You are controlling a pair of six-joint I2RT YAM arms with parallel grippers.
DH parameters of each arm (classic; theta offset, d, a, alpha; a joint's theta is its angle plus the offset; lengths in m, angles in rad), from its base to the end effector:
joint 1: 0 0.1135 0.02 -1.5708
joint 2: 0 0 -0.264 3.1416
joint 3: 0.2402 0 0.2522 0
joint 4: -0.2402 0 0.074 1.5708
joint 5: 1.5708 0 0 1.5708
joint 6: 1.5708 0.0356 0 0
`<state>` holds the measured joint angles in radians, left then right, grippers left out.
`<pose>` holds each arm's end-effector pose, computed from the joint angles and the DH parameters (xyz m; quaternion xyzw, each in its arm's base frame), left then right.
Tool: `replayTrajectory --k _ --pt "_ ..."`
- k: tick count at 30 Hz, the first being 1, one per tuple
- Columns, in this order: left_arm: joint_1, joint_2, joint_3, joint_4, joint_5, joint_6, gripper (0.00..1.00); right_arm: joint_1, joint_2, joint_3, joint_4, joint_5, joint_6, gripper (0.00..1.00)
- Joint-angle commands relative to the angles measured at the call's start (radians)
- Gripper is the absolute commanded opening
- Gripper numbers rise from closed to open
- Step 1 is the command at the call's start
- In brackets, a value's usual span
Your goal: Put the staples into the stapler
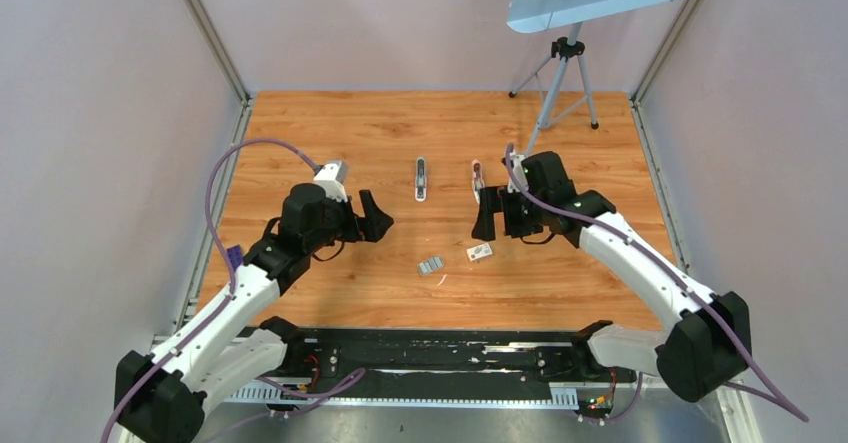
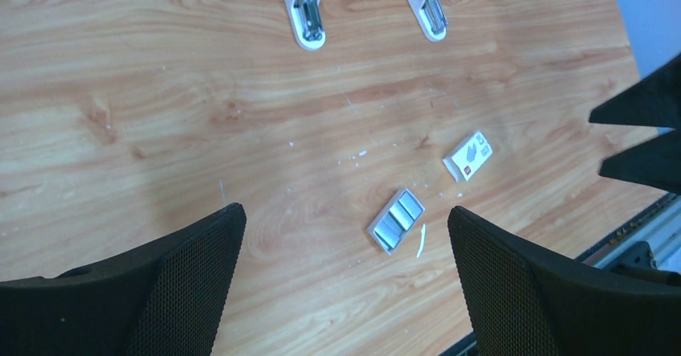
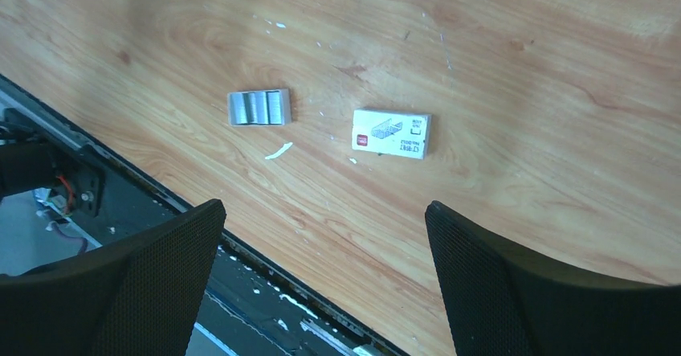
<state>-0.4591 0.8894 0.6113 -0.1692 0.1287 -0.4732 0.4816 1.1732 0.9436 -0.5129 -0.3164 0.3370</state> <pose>0.1811 -0.0946 0.2617 0.0283 0.8448 -0.2875 0.4504 0.2159 0.1253 0.2867 -0.1285 0.8971 0.2905 0.3072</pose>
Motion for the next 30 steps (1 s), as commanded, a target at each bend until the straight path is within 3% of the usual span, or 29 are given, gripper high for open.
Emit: replayTrajectory --k 1,5,8,11,14,23,30 --pt "0.016 -0.045 -0.035 -0.085 0.051 -0.038 0.93 0.066 0.096 -0.014 -0.033 0.042 0.025 1.00" --pt "0.016 -0.030 -0.084 -0.083 0.098 -0.055 0.76 0.189 0.185 -0.007 0.016 0.109 0.044 0.95" --pt "0.016 -0.022 -0.153 0.006 0.171 -0.121 0.65 0.257 0.237 -0.004 0.080 0.117 0.071 0.79" --pt "0.013 -0.015 -0.229 0.109 0.194 -0.194 0.57 0.312 0.300 0.023 0.123 0.123 0.083 0.57" --pt "0.006 0.011 -0.275 0.199 0.206 -0.238 0.52 0.359 0.361 0.068 0.143 0.139 0.087 0.46" --pt "-0.046 0.191 -0.335 0.414 0.197 -0.336 0.37 0.390 0.447 0.089 0.263 0.123 0.127 0.32" --pt "-0.050 0.254 -0.358 0.492 0.193 -0.354 0.35 0.423 0.503 0.134 0.251 0.149 0.125 0.29"
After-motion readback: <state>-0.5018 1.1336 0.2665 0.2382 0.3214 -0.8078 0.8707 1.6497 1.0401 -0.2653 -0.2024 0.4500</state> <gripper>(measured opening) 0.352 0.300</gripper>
